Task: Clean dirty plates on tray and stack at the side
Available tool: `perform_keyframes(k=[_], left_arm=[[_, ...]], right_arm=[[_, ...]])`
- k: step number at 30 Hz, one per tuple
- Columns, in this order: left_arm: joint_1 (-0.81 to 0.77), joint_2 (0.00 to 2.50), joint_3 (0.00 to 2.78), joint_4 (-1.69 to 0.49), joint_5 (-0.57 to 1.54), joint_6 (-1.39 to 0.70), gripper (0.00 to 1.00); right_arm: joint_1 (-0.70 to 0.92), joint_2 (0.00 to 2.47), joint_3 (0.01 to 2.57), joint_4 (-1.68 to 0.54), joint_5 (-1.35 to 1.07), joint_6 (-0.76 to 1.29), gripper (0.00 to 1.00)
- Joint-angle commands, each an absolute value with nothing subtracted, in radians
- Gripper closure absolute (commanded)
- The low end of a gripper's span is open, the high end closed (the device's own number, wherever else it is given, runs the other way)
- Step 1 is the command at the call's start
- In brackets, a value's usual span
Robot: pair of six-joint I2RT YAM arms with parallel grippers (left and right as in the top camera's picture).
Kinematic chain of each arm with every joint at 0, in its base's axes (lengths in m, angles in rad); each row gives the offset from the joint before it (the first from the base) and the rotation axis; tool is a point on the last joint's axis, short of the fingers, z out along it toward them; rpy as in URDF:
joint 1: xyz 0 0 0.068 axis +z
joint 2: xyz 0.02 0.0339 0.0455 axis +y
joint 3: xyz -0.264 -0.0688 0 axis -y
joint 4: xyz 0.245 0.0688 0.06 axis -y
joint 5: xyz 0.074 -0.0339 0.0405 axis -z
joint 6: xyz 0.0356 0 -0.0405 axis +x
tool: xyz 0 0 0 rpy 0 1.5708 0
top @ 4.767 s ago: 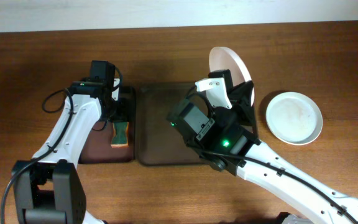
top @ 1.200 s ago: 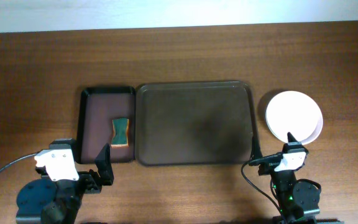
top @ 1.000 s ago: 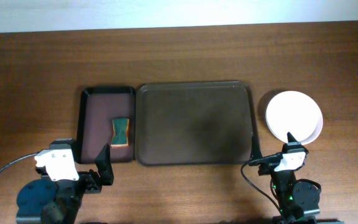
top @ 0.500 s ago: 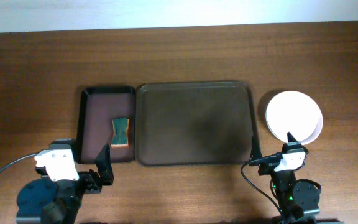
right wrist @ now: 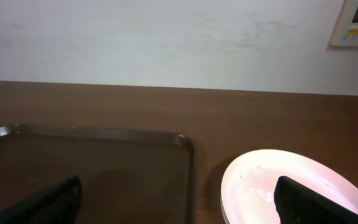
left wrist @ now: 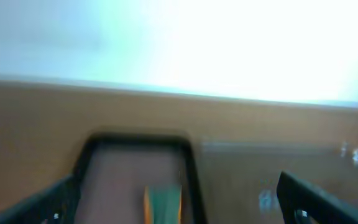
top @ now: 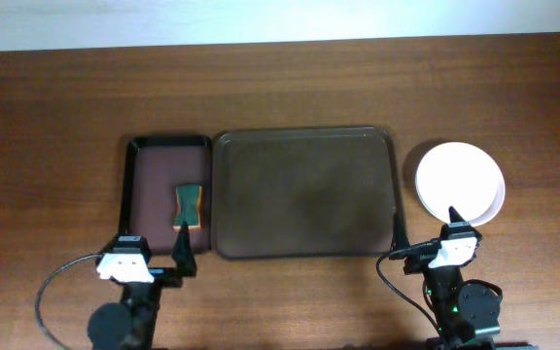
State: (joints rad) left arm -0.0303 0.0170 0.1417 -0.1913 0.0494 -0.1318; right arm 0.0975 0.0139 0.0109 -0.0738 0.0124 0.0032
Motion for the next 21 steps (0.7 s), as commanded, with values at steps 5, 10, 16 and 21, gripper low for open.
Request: perform_keyframes(k=[5, 10, 16, 21], left_arm=[[-0.026, 0.005, 0.009, -0.055, 0.057, -0.099, 0.01], [-0.026, 0.005, 0.009, -0.076, 0.064, -0.100, 0.01], [-0.026, 0.006, 0.009, -0.076, 0.064, -0.100, 0.01], [-0.026, 0.006, 0.009, -0.076, 0.064, -0.100, 0.01]], right_arm=[[0.090, 0.006, 0.006, -0.080, 0.009, 0.004, 0.01], [0.090, 0.006, 0.006, -0.080, 0.009, 0.004, 0.01], [0.090, 0.006, 0.006, -0.080, 0.009, 0.004, 0.01], [0.090, 0.006, 0.006, -0.080, 0.009, 0.004, 0.01]])
